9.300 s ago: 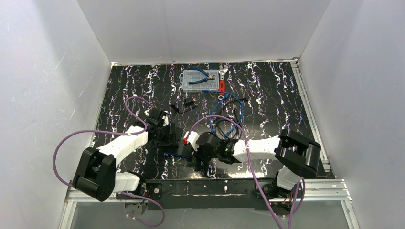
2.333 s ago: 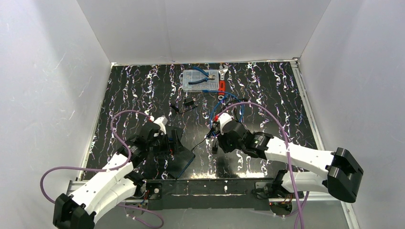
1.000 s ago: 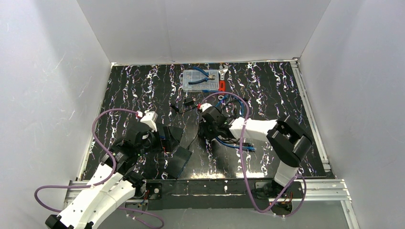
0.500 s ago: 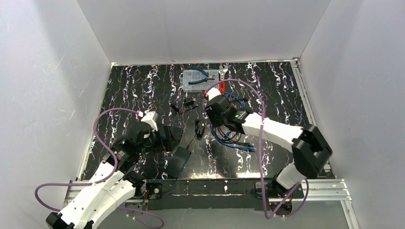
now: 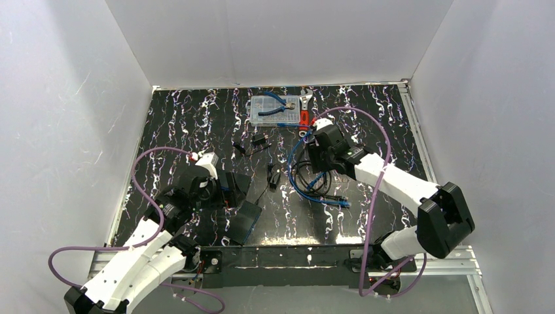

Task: Insert the plug into the switch port
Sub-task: Pick up the connector from the center of the board.

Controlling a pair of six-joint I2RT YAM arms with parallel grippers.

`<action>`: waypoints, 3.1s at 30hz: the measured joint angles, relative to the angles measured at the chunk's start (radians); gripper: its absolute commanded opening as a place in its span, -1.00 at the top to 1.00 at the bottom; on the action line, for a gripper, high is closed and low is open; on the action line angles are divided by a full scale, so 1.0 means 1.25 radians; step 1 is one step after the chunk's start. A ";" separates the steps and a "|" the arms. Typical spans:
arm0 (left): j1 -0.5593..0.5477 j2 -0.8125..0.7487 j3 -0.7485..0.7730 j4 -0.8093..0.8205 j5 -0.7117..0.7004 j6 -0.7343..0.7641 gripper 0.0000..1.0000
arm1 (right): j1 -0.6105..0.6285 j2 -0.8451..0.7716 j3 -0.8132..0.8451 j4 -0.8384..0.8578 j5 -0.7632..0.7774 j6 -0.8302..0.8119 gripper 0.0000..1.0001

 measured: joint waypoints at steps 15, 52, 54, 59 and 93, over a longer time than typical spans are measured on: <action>0.000 0.006 -0.002 0.006 0.010 0.000 -0.97 | -0.009 0.184 0.049 -0.010 -0.163 0.044 0.01; 0.000 0.008 -0.004 0.004 0.011 -0.002 -0.99 | -0.009 0.269 0.111 0.005 -0.207 0.046 0.97; 0.000 -0.001 -0.004 0.003 0.013 -0.005 -0.99 | -0.008 0.214 0.103 0.004 -0.207 0.039 0.97; 0.000 -0.011 0.006 -0.004 0.014 -0.006 -0.99 | -0.006 0.025 0.086 0.001 -0.210 0.024 0.97; 0.000 -0.099 0.155 0.139 0.317 0.123 -0.99 | -0.001 -0.501 -0.027 0.077 -1.120 0.043 0.97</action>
